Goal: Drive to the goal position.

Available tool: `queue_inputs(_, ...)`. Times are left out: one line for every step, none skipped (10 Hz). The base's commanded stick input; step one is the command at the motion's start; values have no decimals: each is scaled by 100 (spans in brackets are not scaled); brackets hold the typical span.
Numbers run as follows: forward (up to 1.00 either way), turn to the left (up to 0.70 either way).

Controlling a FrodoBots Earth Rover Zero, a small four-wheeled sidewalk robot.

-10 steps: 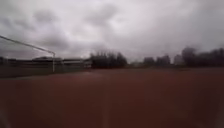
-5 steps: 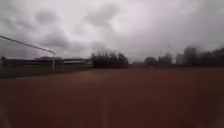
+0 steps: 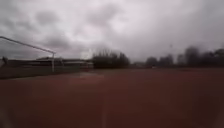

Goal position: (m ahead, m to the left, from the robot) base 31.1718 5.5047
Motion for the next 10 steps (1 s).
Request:
queue_inputs(85, 0)
queue_inputs(85, 0)
queue_inputs(85, 0)
queue_inputs(85, 0)
queue_inputs(85, 0)
queue_inputs(85, 0)
queue_inputs(85, 0)
queue_inputs(85, 0)
queue_inputs(85, 0)
queue_inputs(85, 0)
